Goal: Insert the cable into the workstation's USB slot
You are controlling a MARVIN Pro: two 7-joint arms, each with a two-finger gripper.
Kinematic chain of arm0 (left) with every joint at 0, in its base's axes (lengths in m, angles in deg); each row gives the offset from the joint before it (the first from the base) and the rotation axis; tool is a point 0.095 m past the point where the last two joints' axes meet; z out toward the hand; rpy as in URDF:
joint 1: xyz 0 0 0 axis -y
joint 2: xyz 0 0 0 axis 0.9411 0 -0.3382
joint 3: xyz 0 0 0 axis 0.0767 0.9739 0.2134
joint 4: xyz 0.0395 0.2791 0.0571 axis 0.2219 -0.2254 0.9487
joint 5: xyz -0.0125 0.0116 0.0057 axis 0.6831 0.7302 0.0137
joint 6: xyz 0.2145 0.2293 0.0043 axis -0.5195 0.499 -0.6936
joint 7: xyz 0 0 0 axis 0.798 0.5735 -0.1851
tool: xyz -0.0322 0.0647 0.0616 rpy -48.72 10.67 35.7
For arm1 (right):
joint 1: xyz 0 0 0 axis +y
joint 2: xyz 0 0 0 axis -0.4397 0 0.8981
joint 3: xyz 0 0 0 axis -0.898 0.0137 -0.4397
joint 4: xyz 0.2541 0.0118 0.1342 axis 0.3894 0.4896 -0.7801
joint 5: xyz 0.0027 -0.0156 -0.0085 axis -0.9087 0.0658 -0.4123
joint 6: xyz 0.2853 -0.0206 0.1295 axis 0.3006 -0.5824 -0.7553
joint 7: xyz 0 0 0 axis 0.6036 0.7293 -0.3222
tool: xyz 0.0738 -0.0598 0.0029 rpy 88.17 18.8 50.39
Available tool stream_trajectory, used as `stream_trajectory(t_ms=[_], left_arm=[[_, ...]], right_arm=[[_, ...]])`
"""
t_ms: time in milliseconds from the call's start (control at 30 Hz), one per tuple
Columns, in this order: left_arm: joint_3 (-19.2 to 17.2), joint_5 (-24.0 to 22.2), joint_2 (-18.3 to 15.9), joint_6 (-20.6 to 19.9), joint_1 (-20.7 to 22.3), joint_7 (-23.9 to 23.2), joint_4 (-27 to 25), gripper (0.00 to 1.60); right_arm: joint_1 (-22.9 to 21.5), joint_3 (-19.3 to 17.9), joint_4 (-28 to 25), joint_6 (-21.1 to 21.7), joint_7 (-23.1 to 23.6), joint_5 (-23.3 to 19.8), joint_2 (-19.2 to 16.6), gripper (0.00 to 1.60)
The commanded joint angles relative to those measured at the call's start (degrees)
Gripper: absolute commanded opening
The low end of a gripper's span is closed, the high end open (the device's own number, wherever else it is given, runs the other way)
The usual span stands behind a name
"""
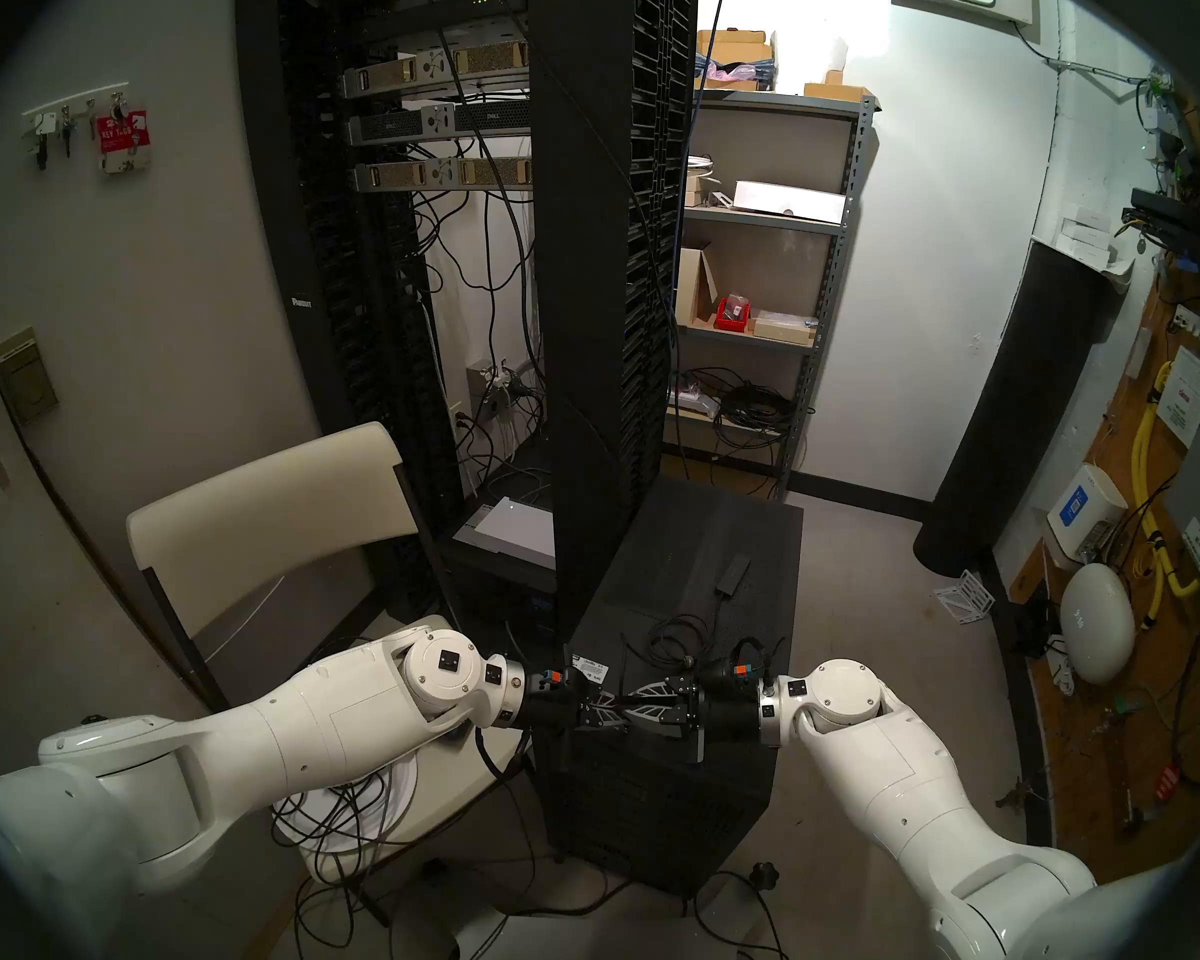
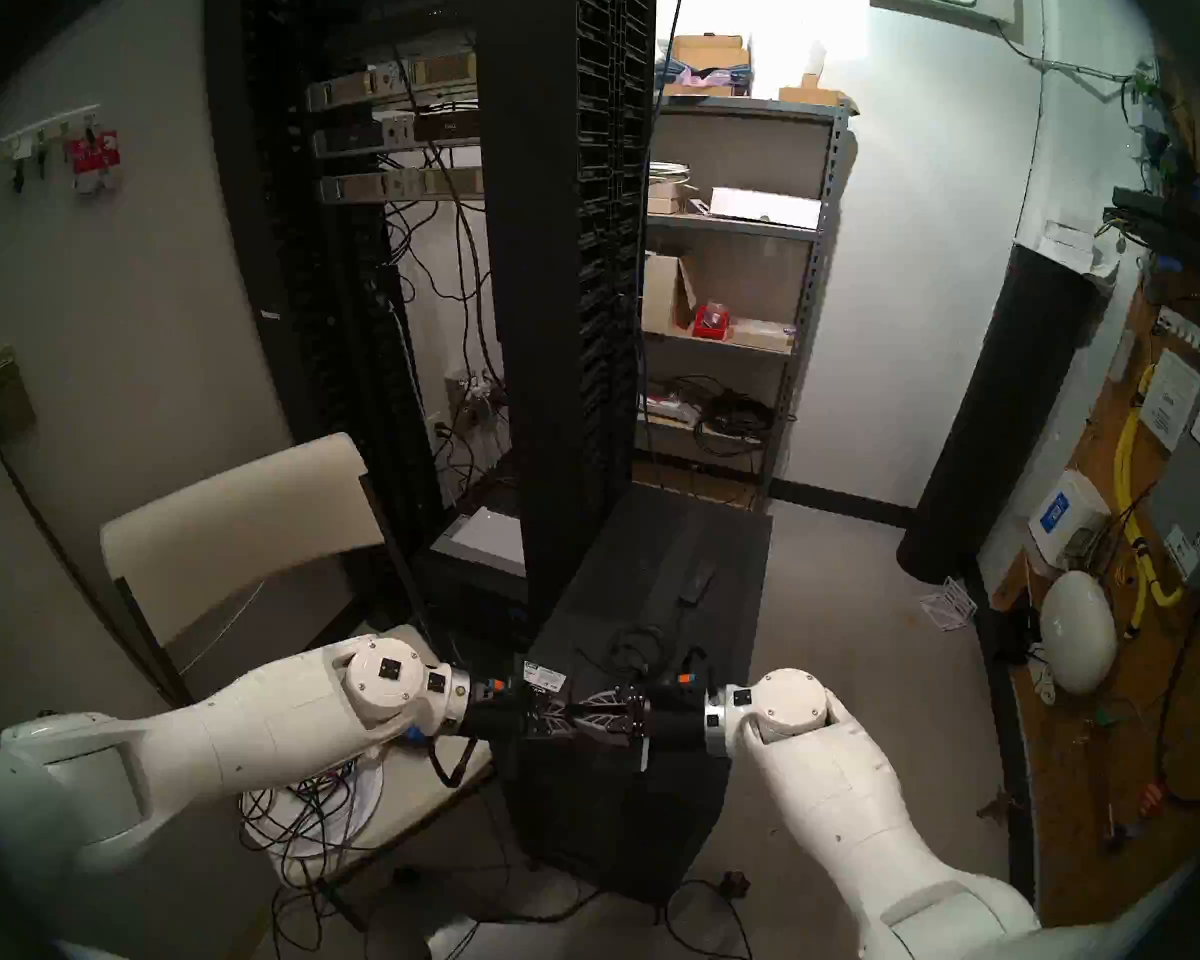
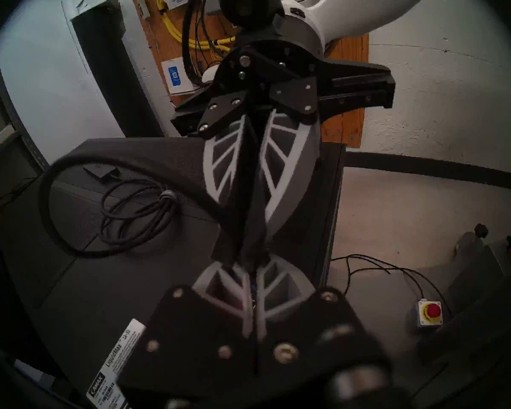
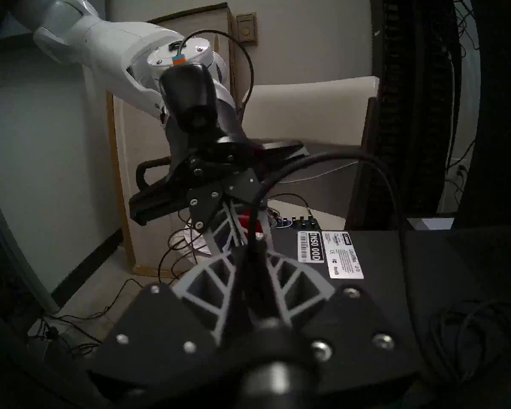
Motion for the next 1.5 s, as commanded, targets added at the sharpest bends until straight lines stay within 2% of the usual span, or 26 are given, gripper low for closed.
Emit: stream_trajectory(t_ms=[0,467,500,533,567,867,967,1233,1300,1333,1367,1400,1467], left_arm=[[-0.25,0.17,-0.15,-0.20,0.44,0.26,-1.12,0.00],[-0.26,0.18,-0.50,-0.69,0.53,0.22,-1.48,0.00],[-0.24,0.19,-0.51,-0.69,0.55,0.20,-1.49,0.00],[-0.22,0.23,-0.51,-0.64,0.57,0.17,-1.47,0.00],[-0.19,0.33,-0.50,-0.56,0.59,0.17,-1.43,0.00],[-0.24,0.63,-0.73,-0.69,0.61,0.10,-1.91,0.00],[-0.28,0.68,-0.74,-0.73,0.62,0.05,-1.97,0.00],[-0.38,0.74,-0.69,-0.66,0.59,0.00,-2.03,0.00],[-0.42,0.72,-0.70,-0.68,0.56,0.01,-2.08,0.00],[-0.41,0.75,-0.70,-0.70,0.56,0.00,-2.11,0.00],[-0.42,0.75,-0.70,-0.69,0.54,0.01,-2.11,0.00],[-0.45,0.73,-0.70,-0.70,0.51,0.03,-2.12,0.00],[-0.44,0.76,-0.72,-0.78,0.49,0.09,-2.20,0.00]], right_arm=[[-1.27,-0.11,-0.18,0.06,0.16,-0.38,0.55,0.00],[0.06,-0.75,-1.41,0.60,0.29,-1.11,0.06,0.00],[0.04,-0.77,-1.37,0.60,0.34,-1.09,0.10,0.32],[-0.01,-0.81,-1.26,0.56,0.45,-1.10,0.17,0.43],[-0.03,-0.85,-1.21,0.51,0.47,-1.11,0.24,0.66],[-0.10,-1.35,-0.92,0.26,0.70,-0.96,0.72,0.68],[-0.53,-1.32,-0.39,0.13,0.97,-0.82,1.05,0.74],[-0.89,-1.35,-0.08,0.28,0.98,-0.34,1.60,0.68],[-0.97,-1.35,0.03,0.31,0.95,-0.21,1.73,0.50],[-1.19,-1.17,0.43,0.40,0.94,0.06,1.82,0.46],[-1.28,-1.16,0.75,0.17,0.86,0.15,1.95,0.26],[-1.20,-1.15,0.78,-0.14,0.50,0.41,2.02,0.00],[-1.01,-1.26,0.77,-0.71,0.09,0.65,2.15,0.00]])
